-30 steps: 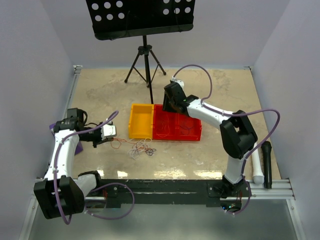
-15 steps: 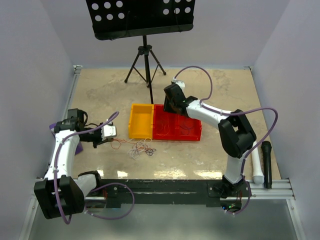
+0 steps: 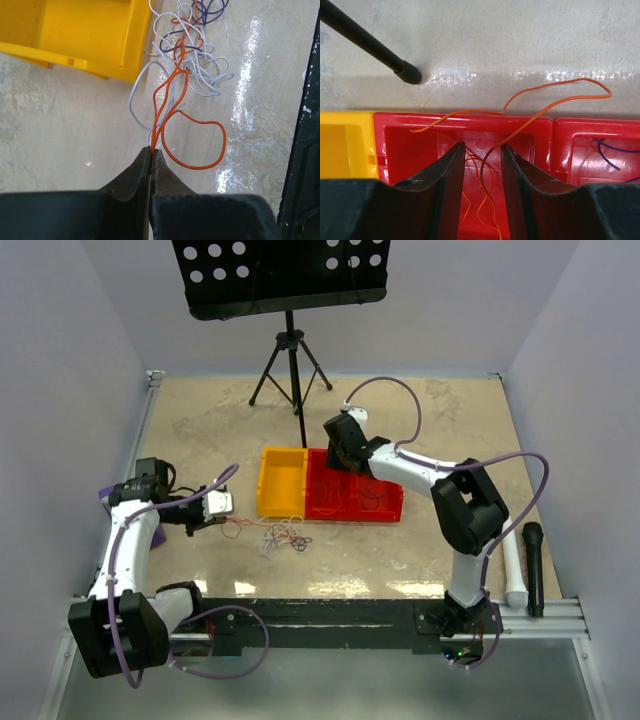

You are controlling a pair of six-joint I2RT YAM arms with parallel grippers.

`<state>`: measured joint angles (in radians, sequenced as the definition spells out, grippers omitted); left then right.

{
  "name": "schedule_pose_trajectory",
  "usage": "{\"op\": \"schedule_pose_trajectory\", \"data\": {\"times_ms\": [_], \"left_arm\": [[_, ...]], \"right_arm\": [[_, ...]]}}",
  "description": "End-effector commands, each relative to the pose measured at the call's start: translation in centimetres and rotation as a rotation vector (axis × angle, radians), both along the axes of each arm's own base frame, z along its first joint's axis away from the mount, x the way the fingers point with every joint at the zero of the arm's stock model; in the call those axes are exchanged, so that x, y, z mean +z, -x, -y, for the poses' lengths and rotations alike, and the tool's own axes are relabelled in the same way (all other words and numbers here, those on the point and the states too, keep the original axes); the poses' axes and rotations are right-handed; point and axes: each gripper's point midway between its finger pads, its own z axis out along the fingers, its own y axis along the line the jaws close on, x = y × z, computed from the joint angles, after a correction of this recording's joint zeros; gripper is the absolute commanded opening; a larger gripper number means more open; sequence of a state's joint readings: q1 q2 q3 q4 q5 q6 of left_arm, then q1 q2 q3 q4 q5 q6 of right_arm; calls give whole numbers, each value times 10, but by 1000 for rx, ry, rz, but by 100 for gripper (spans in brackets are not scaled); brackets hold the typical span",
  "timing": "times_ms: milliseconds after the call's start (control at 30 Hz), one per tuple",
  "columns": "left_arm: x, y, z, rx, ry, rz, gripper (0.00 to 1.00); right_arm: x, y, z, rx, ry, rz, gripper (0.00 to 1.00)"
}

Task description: Untangle the cables

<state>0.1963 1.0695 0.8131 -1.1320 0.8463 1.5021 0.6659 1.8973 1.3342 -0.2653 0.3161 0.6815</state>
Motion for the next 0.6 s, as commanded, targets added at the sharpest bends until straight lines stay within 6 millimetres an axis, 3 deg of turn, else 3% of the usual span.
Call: {"op": "schedule_pose_trajectory", "data": {"times_ms": [0,133,300,533,567], "left_arm": [[4,-2,4,-2,33,12,0],[1,-1,1,0,14,18,0],[1,-2,3,-2,23,18,0],[3,-3,1,0,11,23,0],[3,-3,0,1,8,22,0]], "right_arm": [[20,-6,-1,-30,-15,54,39],[33,1,-7,-27,-28,78,39],[29,-1,-4,-58,-21,79,38],[16,-10,-3,-92,16,79,27],[17,-11,-2,-97,18,85,20]]}}
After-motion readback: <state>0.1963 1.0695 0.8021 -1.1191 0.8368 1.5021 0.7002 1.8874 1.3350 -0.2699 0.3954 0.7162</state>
